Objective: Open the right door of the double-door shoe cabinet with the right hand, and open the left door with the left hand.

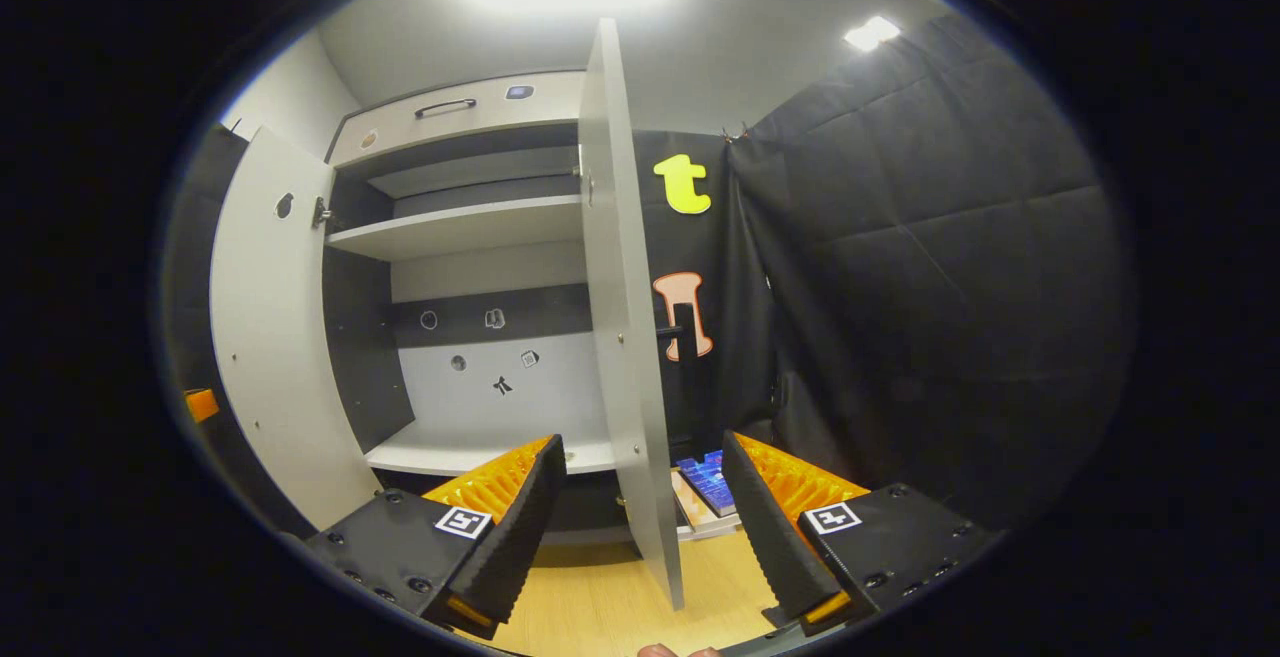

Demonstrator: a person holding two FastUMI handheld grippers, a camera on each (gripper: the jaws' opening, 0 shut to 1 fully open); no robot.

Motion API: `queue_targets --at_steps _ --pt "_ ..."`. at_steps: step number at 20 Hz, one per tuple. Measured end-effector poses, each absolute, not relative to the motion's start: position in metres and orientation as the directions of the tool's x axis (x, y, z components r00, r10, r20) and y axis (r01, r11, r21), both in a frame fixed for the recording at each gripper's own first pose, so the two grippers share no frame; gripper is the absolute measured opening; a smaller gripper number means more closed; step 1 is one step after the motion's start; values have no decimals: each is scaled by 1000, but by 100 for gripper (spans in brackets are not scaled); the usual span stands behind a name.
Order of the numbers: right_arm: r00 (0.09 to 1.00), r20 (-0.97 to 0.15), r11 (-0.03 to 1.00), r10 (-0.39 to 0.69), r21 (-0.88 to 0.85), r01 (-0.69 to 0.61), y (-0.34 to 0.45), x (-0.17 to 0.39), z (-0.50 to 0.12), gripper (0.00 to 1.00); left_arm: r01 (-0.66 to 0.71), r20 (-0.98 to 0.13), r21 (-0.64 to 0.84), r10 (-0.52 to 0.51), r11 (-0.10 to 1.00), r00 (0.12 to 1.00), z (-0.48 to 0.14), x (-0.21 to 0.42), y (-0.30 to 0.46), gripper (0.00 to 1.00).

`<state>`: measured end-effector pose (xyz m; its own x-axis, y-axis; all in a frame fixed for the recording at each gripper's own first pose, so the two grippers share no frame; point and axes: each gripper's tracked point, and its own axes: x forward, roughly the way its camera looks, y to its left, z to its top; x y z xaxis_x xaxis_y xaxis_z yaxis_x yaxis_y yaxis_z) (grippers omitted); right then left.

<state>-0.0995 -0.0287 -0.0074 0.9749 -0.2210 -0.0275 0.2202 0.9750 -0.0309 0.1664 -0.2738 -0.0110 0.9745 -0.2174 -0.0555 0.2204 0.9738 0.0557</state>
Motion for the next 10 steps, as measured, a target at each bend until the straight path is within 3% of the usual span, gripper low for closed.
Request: queue_targets --at_steps 1,2,10 --pt "976 -45 977 -211 -37 209 -27 -100 -14 98 201 -49 95 -197 975 979 -12 164 -276 84" --pt "978 -62 980 -200 -35 198 -24 -99 -19 98 188 -34 130 -185 973 982 -10 161 -283 91" --pt "986 -76 989 -149 -7 148 -6 -113 -28 98 237 -34 64 -235 969 971 -33 155 -330 92"
